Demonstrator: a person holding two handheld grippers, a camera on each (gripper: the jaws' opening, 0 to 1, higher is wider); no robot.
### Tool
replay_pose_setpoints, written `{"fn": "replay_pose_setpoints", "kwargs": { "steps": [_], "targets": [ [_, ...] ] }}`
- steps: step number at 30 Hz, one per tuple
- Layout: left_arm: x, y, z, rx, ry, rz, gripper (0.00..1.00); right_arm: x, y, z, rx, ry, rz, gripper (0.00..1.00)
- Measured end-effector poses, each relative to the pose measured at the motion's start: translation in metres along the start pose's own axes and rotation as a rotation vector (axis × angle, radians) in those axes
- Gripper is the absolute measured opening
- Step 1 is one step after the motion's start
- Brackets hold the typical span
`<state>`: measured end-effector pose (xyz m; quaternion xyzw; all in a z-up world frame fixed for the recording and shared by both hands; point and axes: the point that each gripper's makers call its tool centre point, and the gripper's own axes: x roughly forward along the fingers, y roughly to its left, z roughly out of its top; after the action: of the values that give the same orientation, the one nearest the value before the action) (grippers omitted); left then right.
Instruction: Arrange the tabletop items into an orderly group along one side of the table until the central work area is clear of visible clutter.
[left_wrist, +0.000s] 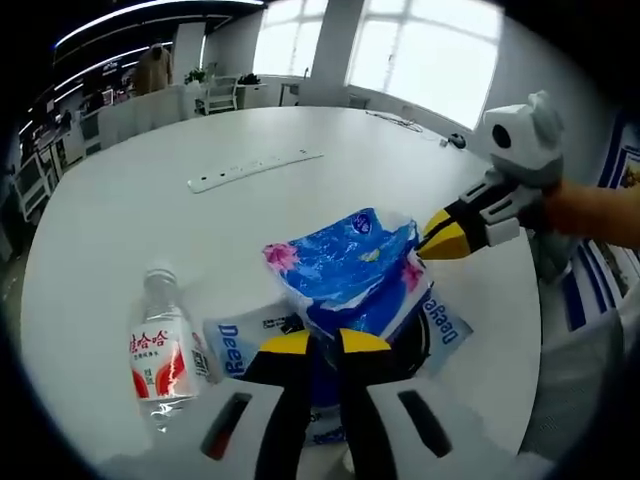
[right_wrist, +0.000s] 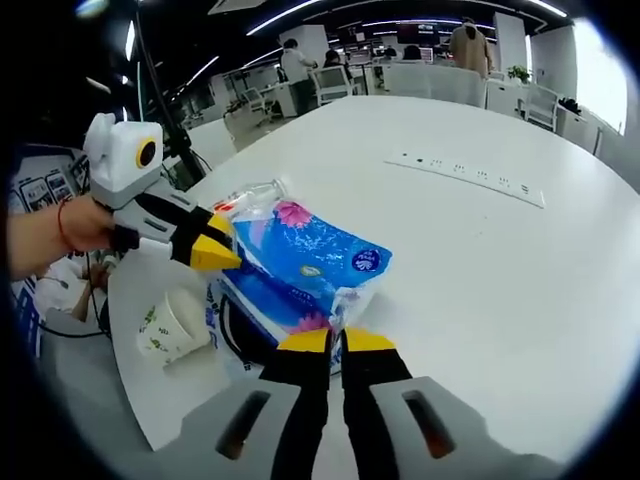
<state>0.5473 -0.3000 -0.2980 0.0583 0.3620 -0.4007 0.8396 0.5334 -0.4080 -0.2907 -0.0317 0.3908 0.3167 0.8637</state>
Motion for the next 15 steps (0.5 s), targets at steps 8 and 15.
{"fn": "replay_pose_setpoints", "kwargs": {
  "steps": [8,15],
  "targets": [
    [-0.002,-0.009,0.011,-0.016,-0.014,-0.007,0.03,-0.013,-0.005,0.008,0.002,-0.030,-0.012,0.00],
    [-0.005,-0.019,0.023,-0.036,-0.044,-0.014,0.00,-0.028,-0.010,0.013,0.009,-0.059,-0.026,0.00]
  ]
}}
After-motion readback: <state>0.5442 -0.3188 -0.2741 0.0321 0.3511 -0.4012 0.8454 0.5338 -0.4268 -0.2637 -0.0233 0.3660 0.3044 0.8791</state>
